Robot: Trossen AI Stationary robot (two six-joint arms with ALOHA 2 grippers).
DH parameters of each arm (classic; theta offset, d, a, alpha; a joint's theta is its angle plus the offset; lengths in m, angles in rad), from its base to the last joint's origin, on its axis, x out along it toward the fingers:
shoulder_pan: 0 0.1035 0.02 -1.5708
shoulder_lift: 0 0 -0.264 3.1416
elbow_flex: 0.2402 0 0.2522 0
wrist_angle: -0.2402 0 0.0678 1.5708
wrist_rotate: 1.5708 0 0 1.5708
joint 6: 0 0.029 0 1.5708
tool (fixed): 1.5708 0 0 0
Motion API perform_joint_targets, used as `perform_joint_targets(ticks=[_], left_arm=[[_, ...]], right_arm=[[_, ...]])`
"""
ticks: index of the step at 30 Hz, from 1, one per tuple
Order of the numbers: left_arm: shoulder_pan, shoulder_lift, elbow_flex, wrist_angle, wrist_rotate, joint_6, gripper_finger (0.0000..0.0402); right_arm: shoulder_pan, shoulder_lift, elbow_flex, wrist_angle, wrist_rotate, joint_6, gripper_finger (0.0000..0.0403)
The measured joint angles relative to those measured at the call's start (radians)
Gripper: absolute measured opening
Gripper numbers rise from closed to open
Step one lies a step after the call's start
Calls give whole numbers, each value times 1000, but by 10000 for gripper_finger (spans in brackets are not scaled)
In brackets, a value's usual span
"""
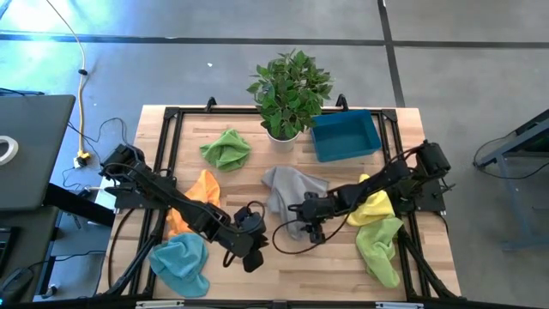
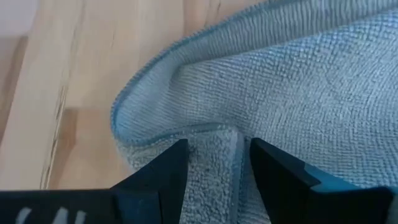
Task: Sort microfiber towel by color & place in baskets
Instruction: Fold the gray towel
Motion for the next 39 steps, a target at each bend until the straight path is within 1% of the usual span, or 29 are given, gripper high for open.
perform_joint_targets(ticks=[3,5,8,13,15,19,23,27,32,35,39], left_arm=[[0,0,0,0,1,0,58],[0,0,0,0,1,0,58],[0,0,0,-3,1,0,58],[0,0,0,-19,1,0,58],[0,0,0,-19,1,0,58],[0,0,0,-19,1,0,58],[0,0,0,-22,1,0,58],[2,0,0,-22,1,0,58],[2,0,0,-23,0,0,58],[2,0,0,-23,-3,0,58],[2,0,0,-22,-6,0,58]], right_arm=[[14,-1,2,-11,0,0,161],[24,-1,2,-13,1,0,143],[38,-1,2,-15,-2,19,102],[51,-1,2,-19,-4,72,20],[50,-3,2,-21,-18,98,6],[50,-23,2,-31,-26,157,17],[50,-58,1,-53,-27,202,14],[50,-106,1,-87,-32,228,9],[50,-159,0,-132,-67,227,11],[51,-161,0,-156,-74,227,29],[55,-151,0,-189,-76,227,71]])
